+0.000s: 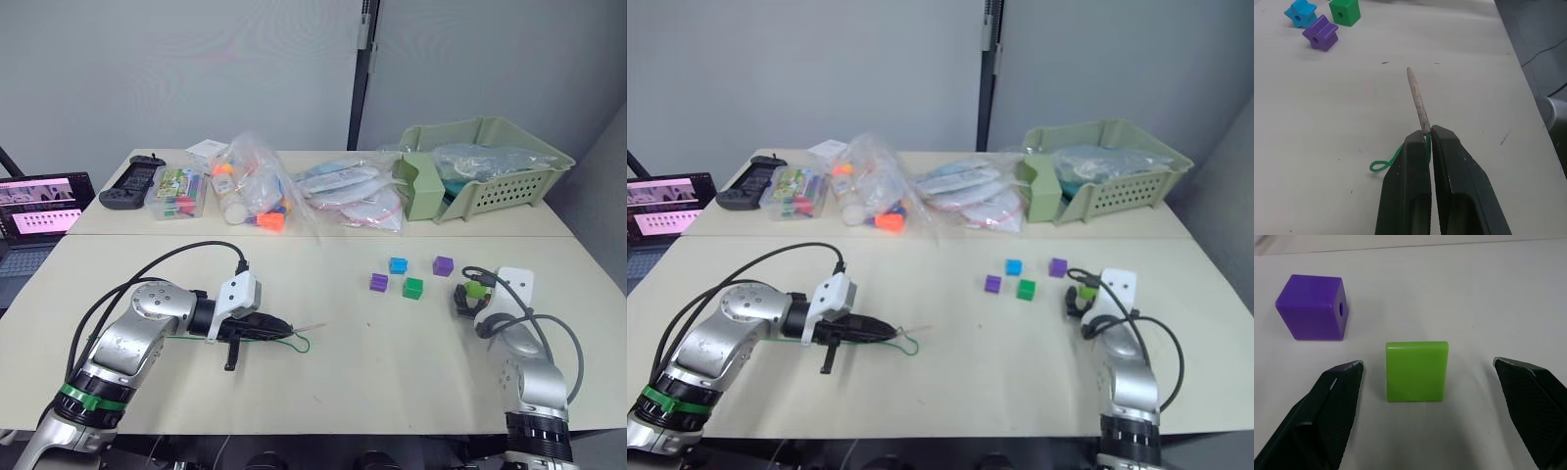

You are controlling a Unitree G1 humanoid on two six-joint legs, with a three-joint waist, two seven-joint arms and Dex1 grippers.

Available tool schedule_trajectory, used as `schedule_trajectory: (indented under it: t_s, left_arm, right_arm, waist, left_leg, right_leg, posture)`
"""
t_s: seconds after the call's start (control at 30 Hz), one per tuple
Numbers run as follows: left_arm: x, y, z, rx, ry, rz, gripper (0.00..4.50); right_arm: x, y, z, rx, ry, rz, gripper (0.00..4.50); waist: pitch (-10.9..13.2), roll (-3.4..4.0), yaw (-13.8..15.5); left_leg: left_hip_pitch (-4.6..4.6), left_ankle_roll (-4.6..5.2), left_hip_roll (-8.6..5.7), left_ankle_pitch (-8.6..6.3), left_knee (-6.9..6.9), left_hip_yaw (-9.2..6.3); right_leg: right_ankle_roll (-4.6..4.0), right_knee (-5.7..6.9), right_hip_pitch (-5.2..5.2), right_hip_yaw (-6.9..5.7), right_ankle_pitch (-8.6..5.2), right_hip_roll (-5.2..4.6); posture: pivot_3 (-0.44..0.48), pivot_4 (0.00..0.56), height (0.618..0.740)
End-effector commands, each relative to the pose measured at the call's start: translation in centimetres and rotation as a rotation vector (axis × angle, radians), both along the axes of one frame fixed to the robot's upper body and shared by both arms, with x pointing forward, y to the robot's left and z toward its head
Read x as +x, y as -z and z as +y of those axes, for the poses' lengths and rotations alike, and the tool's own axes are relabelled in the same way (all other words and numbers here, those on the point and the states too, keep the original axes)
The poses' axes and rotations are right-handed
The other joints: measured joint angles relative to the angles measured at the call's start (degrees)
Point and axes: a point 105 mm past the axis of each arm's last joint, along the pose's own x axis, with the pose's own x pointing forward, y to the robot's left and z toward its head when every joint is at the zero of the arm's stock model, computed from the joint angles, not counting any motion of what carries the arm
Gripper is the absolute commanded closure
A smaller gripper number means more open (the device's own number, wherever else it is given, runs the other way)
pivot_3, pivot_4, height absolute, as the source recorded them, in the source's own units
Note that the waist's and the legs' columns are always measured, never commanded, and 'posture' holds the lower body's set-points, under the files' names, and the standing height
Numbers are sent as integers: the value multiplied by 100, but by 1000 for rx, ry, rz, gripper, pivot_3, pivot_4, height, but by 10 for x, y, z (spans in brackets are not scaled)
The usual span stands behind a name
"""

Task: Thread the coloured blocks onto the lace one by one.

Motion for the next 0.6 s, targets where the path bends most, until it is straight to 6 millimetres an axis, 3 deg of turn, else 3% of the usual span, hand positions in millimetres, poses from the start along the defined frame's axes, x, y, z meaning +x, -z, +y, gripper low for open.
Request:
schedule_trajectory:
  t_s: [0.03,0.3,0.5,0.6]
  left_arm:
    - [0,-10,0,-2,8,-50,4500]
    - [2,-10,0,2,10,-51,4500]
    - [4,-10,0,2,6,-60,4500]
    - [4,-11,1,3,8,-59,4500]
  right_arm:
    - [4,-10,1,2,-9,-59,771]
    - [7,-17,1,0,-30,-105,3362]
    - [-15,-34,13,1,-76,-163,3360]
    - [-50,-47,50,16,-160,-172,3360]
  waist:
    - [0,0,-7]
    - [1,2,-18]
    - [6,10,-21]
    - [7,15,10]
  left_leg:
    - [0,0,0,0,0,0]
    - [0,0,1,0,0,0]
    - [-2,1,1,-1,-1,-2]
    - [-9,2,4,-2,-4,-4]
  right_leg:
    - [0,0,0,0,0,0]
    - [0,1,0,0,0,1]
    - [0,1,-2,0,0,0]
    - [0,3,-11,-1,0,1]
  posture:
    - [0,150,740]
    - [0,150,740]
    - [0,150,740]
    - [0,150,740]
